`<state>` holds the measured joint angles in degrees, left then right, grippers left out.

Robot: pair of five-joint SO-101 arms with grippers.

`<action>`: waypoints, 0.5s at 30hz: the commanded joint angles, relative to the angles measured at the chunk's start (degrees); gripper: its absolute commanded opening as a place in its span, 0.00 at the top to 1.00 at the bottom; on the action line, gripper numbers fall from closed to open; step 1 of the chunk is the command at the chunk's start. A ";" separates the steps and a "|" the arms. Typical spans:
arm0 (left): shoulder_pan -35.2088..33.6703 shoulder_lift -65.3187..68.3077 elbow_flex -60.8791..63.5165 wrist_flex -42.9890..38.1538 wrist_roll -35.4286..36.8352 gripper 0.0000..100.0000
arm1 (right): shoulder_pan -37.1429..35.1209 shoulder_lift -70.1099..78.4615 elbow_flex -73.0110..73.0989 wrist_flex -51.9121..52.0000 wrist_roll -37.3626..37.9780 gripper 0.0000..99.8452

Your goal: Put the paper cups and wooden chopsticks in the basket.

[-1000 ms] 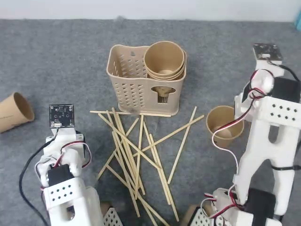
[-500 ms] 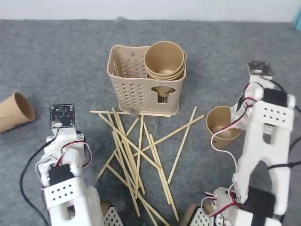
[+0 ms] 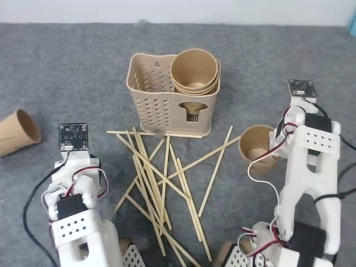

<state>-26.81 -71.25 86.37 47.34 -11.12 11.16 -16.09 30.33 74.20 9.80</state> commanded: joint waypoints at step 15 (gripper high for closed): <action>0.09 -1.14 -0.13 -1.32 -3.16 0.91 | 1.63 -2.51 -50.11 25.71 -18.81 0.99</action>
<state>-26.81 -71.25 86.37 47.34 -13.76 14.59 -16.09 -6.86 97.67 -5.76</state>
